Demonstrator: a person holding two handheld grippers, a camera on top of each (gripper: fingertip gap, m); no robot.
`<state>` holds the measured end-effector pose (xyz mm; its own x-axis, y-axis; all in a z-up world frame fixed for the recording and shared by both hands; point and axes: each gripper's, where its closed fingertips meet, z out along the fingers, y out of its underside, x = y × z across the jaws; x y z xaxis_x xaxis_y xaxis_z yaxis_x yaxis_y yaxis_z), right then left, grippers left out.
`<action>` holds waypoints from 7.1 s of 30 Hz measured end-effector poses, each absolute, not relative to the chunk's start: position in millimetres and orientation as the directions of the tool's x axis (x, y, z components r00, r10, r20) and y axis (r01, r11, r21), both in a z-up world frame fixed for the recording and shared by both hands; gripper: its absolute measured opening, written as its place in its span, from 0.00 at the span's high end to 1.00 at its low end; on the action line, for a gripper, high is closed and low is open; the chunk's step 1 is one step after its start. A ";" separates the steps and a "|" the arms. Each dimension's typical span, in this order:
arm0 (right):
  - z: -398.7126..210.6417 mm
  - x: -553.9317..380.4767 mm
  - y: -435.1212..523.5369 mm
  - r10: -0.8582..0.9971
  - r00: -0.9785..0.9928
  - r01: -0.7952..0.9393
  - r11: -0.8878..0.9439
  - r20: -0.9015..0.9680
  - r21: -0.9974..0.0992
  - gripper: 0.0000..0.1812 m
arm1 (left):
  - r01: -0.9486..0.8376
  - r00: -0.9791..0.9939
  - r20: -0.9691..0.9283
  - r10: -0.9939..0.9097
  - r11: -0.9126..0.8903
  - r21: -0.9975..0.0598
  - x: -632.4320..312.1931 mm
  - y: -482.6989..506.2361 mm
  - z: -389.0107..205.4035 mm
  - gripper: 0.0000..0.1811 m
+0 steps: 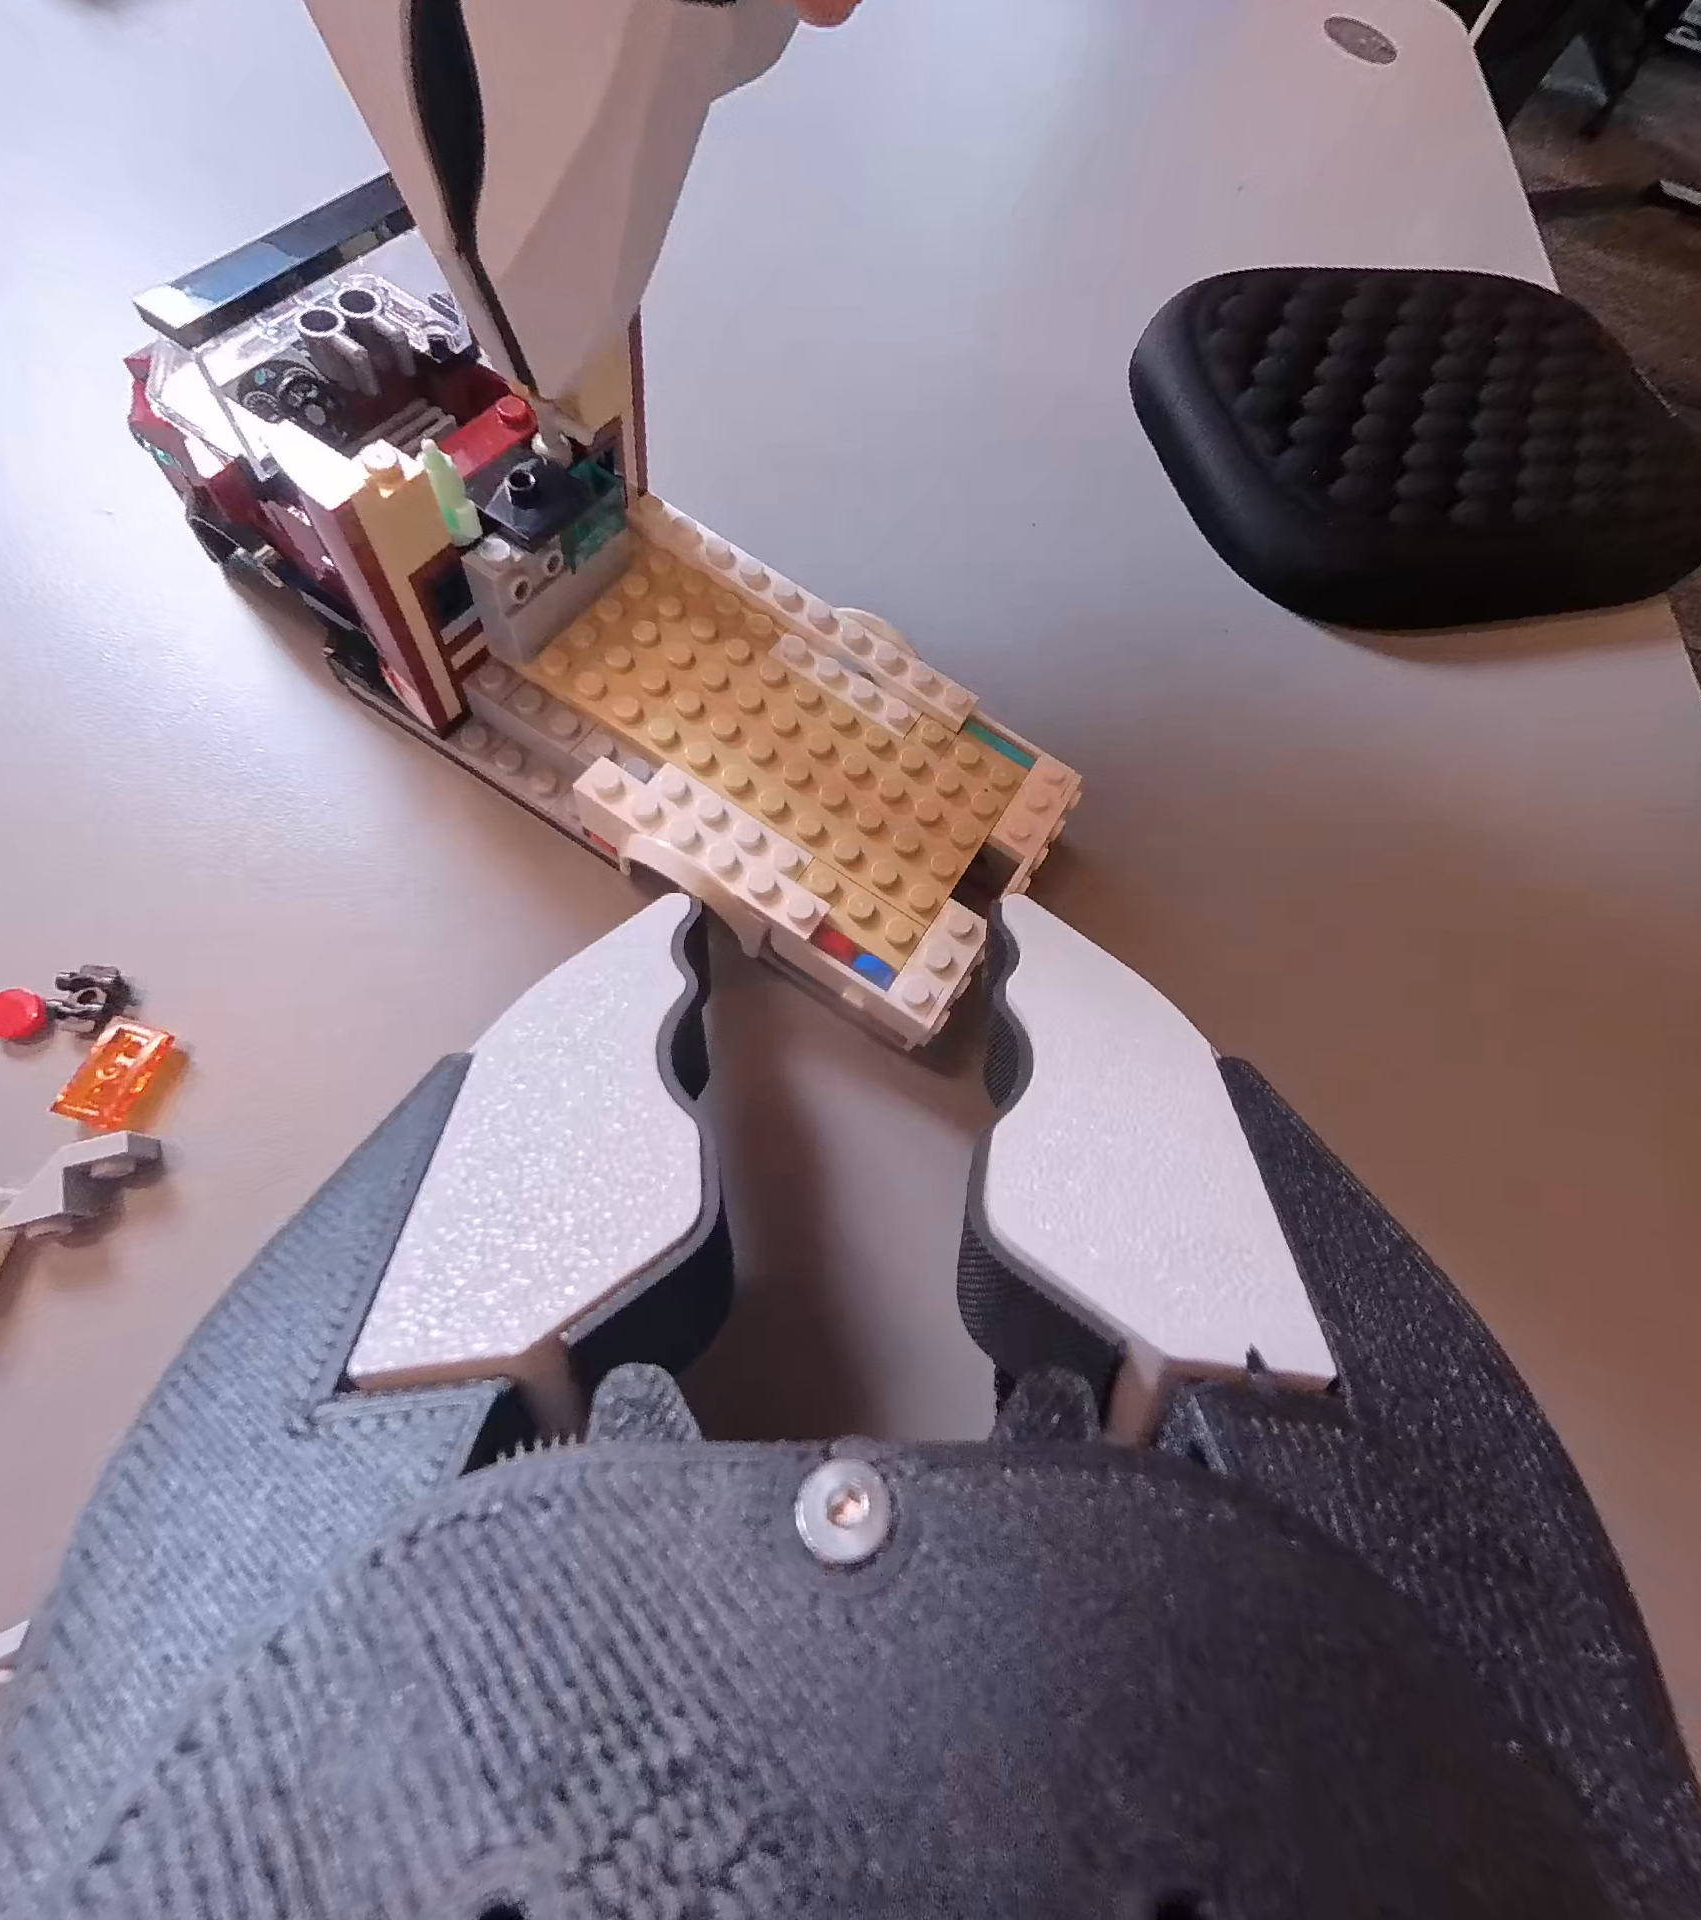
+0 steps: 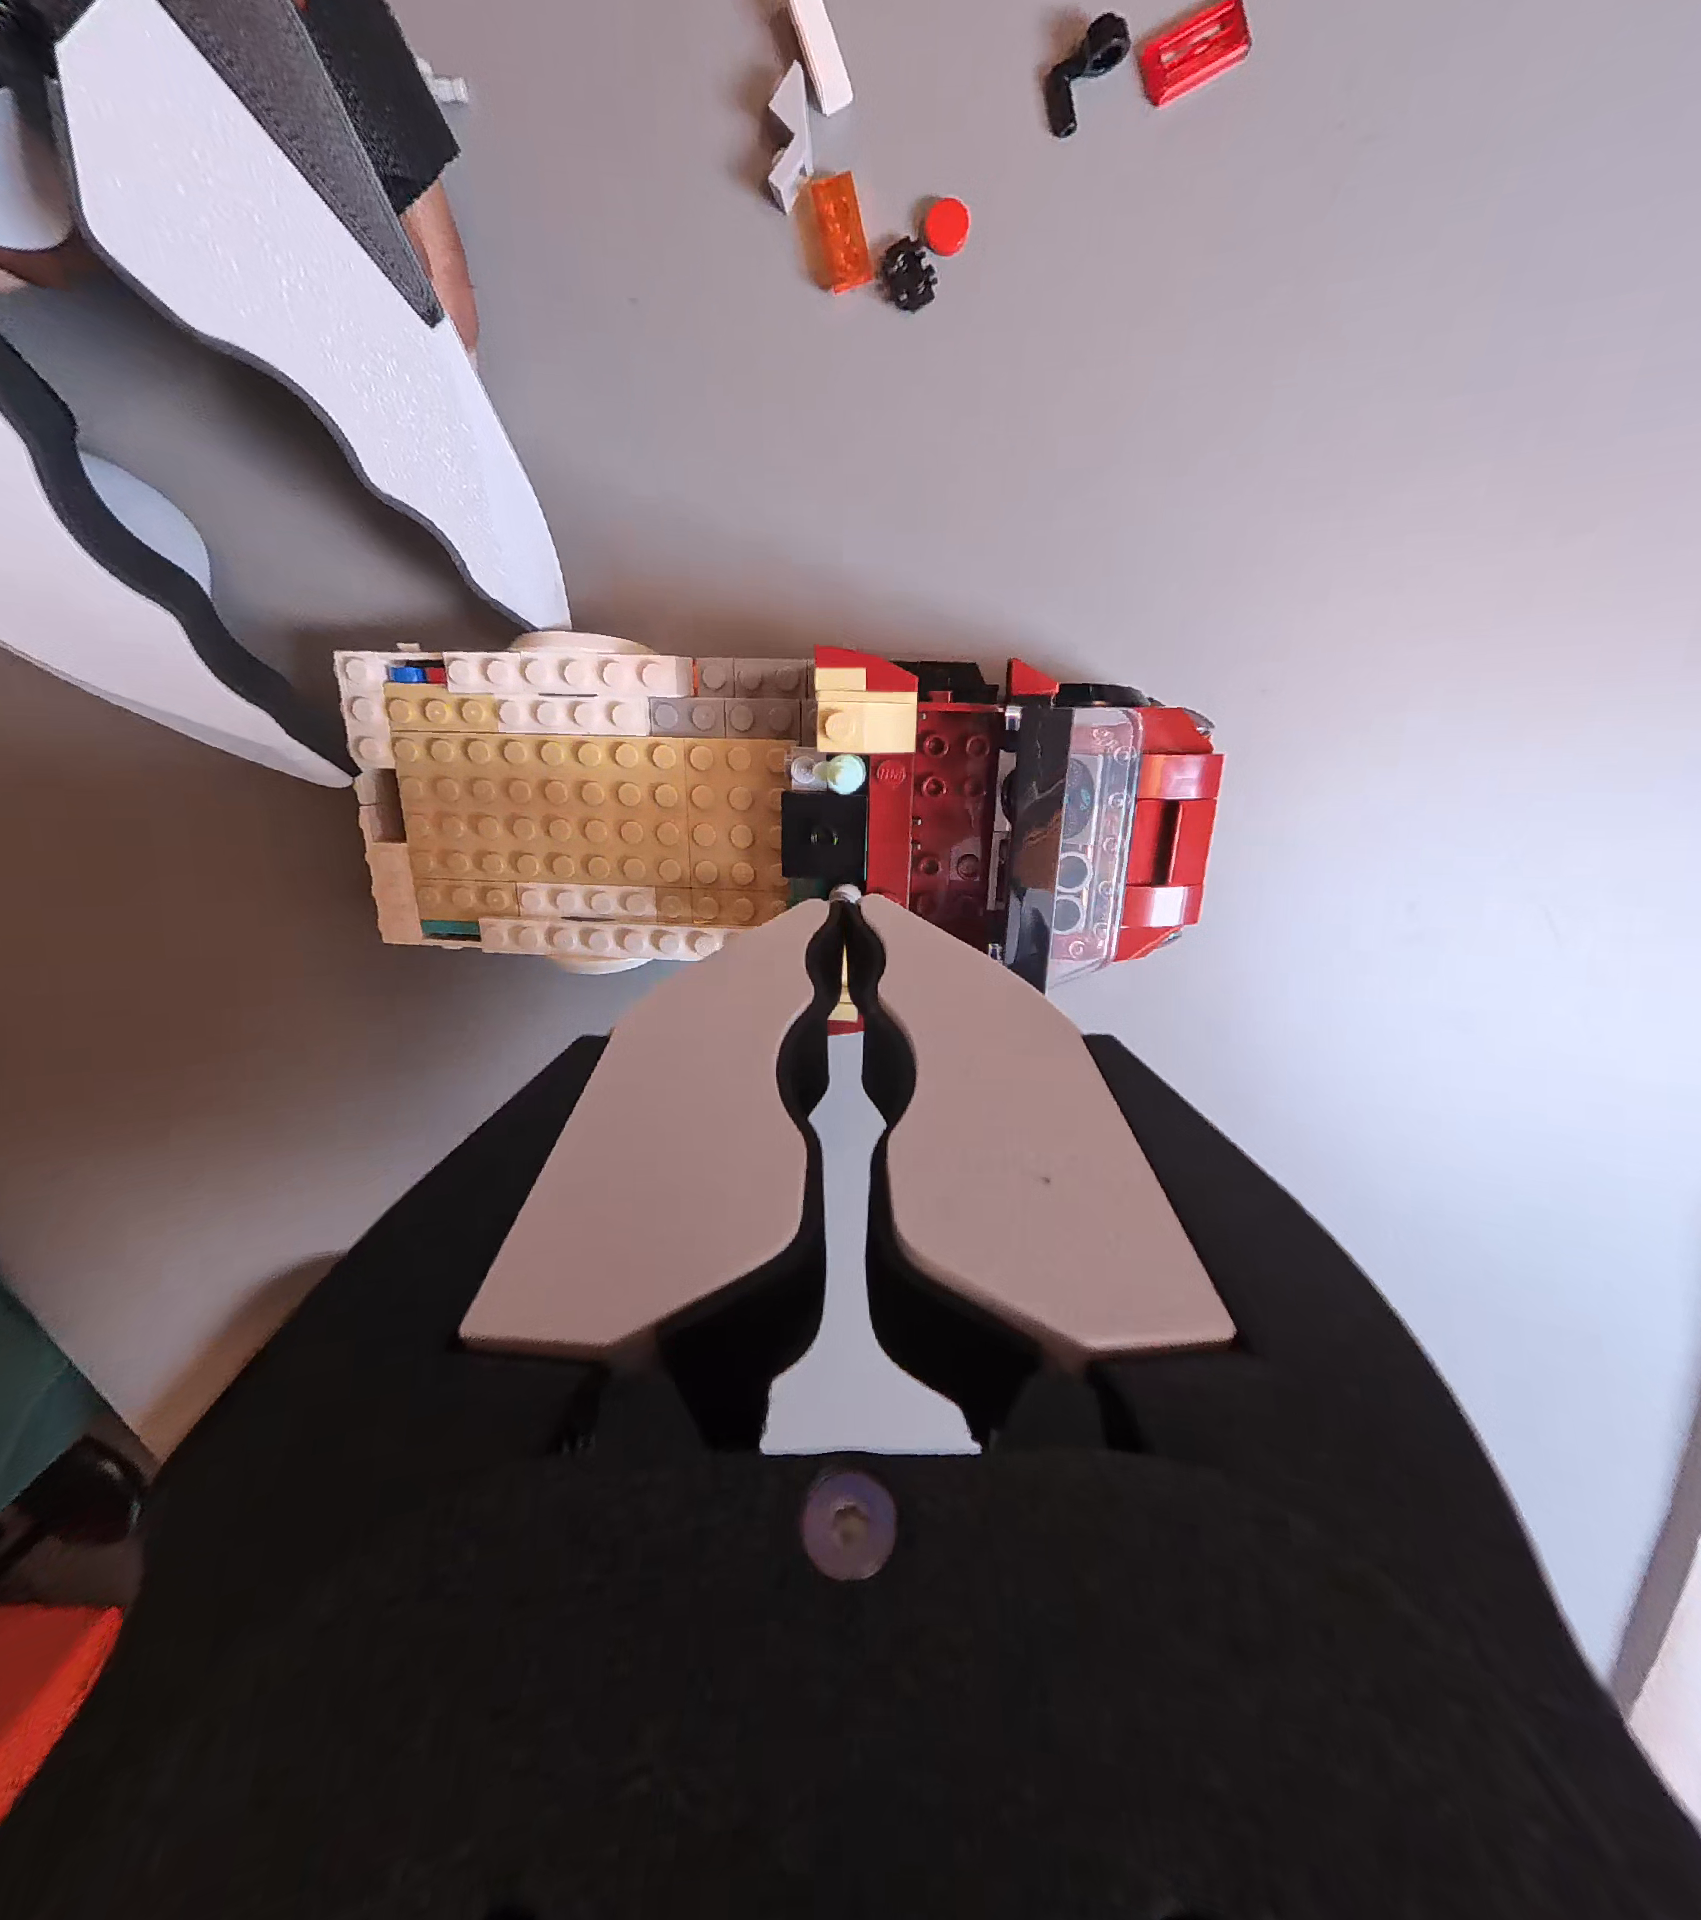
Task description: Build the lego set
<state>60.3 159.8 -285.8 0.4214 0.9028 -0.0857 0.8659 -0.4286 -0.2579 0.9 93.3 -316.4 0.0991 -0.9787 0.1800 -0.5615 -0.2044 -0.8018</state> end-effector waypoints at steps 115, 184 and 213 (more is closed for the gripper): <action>-276.9 57.8 143.7 0.913 0.396 0.845 -0.320 0.101 -0.429 0.88 | -0.549 0.097 0.202 -0.975 -0.221 -0.806 3.9 85.2 -316.1 0.74; -244.9 106.1 181.3 0.775 0.628 0.172 -0.226 -0.070 -0.959 0.72 | -0.587 0.309 0.066 -0.949 -0.245 -0.771 -7.8 101.0 -314.8 0.52; -295.2 104.3 171.5 0.830 0.557 0.423 -0.266 0.017 -0.866 0.64 | -0.599 0.366 -0.055 -0.929 -0.190 -0.778 -12.2 126.0 -325.6 0.62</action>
